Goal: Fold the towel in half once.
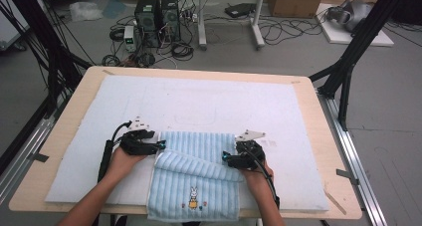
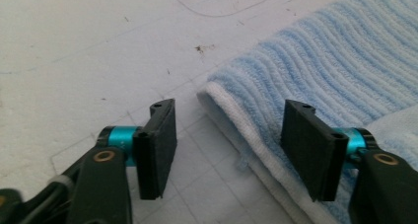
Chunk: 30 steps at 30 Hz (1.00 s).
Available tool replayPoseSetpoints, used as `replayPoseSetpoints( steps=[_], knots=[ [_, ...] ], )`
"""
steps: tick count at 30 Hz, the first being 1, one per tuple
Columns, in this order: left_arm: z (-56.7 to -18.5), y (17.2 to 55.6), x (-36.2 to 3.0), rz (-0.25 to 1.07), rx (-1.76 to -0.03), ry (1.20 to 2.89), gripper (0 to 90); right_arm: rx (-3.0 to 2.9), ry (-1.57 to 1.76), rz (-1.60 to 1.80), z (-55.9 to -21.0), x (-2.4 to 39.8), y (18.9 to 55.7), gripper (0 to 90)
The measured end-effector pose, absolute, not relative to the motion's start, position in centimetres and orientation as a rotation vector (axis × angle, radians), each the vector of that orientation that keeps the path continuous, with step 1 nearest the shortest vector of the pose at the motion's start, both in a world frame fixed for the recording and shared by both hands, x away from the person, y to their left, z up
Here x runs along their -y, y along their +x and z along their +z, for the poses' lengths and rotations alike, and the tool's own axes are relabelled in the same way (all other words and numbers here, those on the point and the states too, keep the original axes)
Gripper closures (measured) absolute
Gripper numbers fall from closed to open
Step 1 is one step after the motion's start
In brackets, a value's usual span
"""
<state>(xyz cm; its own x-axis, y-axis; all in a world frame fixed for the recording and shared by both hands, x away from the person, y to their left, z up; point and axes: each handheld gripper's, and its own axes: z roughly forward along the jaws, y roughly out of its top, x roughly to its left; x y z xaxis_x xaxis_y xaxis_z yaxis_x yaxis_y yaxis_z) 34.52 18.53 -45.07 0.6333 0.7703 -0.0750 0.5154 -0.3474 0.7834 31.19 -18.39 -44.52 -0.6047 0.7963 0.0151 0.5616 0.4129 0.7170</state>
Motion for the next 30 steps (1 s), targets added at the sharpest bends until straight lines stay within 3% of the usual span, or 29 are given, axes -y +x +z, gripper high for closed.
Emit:
replayPoseSetpoints(
  steps=[2, 4, 9, 10, 23, 30],
  knots=[
    [-45.0, 34.5, -18.6, 0.380, -0.988, 2.029, 46.2, -2.357, 1.191, 1.029, -44.6, 18.6, 31.3, 42.1],
    [-45.0, 34.3, -18.4, 0.362, -0.960, 2.034, 58.4, -2.359, 1.197, 1.037, -44.5, 18.6, 31.2, 48.0],
    [-45.0, 34.1, -18.1, 0.313, -0.925, 2.042, 80.2, -2.413, 1.152, 1.078, -44.4, 18.4, 30.9, 73.7],
    [-45.1, 34.1, -18.0, 0.316, -0.921, 2.041, 82.1, -2.422, 1.134, 1.078, -44.4, 18.3, 30.9, 75.5],
    [-45.2, 34.3, -18.3, 0.277, -0.969, 1.995, 84.2, -2.421, 1.109, 1.076, -44.4, 18.2, 30.8, 76.8],
    [-45.3, 34.9, -19.0, 0.200, -1.020, 1.908, 84.5, -2.398, 1.098, 1.080, -44.4, 18.3, 31.1, 82.8]
  ],
)
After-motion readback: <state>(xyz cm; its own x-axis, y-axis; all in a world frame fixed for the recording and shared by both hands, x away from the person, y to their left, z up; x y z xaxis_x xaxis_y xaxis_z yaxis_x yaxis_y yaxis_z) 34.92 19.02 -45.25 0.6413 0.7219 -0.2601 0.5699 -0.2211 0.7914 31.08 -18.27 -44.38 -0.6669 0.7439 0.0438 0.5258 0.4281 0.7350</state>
